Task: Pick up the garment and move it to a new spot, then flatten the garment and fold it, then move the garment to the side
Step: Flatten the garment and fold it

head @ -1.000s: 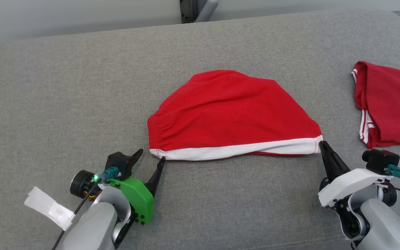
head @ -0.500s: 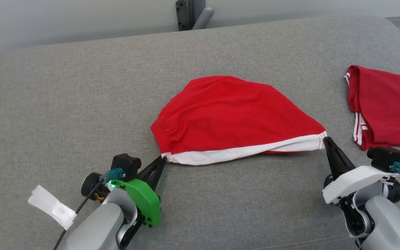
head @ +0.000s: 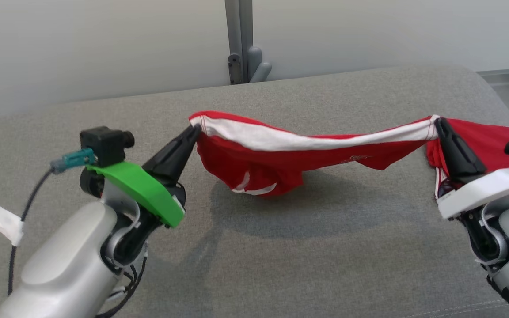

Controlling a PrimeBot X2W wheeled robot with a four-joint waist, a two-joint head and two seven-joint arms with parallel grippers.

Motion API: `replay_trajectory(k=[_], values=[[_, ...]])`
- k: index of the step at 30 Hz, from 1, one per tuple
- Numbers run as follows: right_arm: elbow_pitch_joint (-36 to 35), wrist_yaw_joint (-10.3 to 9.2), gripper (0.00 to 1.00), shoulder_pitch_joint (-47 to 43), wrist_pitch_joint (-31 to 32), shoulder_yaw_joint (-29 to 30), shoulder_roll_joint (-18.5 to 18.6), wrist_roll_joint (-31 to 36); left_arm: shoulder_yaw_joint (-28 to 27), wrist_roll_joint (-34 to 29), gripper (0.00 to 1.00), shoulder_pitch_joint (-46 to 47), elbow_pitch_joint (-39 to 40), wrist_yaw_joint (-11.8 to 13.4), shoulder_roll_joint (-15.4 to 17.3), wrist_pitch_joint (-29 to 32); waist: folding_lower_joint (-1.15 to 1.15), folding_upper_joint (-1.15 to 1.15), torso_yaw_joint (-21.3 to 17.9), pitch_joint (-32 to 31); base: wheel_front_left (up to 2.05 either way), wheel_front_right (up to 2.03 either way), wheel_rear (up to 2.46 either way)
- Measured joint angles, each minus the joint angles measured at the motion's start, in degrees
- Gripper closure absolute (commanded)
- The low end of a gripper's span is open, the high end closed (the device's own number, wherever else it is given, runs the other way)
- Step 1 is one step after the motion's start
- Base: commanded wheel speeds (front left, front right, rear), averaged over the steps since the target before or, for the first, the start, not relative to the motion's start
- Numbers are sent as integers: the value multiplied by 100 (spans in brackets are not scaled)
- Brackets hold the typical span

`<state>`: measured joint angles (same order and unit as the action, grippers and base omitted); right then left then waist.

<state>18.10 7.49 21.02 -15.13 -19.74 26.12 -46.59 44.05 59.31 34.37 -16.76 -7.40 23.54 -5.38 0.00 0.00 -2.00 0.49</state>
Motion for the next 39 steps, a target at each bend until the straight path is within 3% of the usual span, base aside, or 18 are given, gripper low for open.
replay_trajectory(k=[9,16,20,26,31,35,39], values=[[-528,0,100,1133,230,-213,955,-727,-400,1011,100,871,969,2,332,1095,0,0,-90,-337,0,0,0],[-578,1,100,1908,393,-121,1511,-808,-577,1510,100,1651,1397,247,498,2008,0,0,-135,-346,0,0,0],[-415,1,100,2163,396,-31,1624,-798,-623,1906,100,1892,1419,392,465,2464,0,0,-132,-299,0,0,0],[-348,1,100,2429,506,-162,1582,-872,-625,2294,100,2150,1357,634,342,2970,0,0,-159,-187,0,0,0],[108,1,100,3055,856,-546,1214,-927,-396,2275,100,2508,868,775,201,3383,0,0,-214,30,0,0,0],[767,1,100,4008,967,-782,880,-858,-255,1740,100,3345,136,653,-44,3282,0,0,-258,373,0,0,0],[1479,0,100,5117,748,-913,575,-588,-65,879,100,4336,-713,358,-269,2836,0,0,-286,860,0,0,0]])
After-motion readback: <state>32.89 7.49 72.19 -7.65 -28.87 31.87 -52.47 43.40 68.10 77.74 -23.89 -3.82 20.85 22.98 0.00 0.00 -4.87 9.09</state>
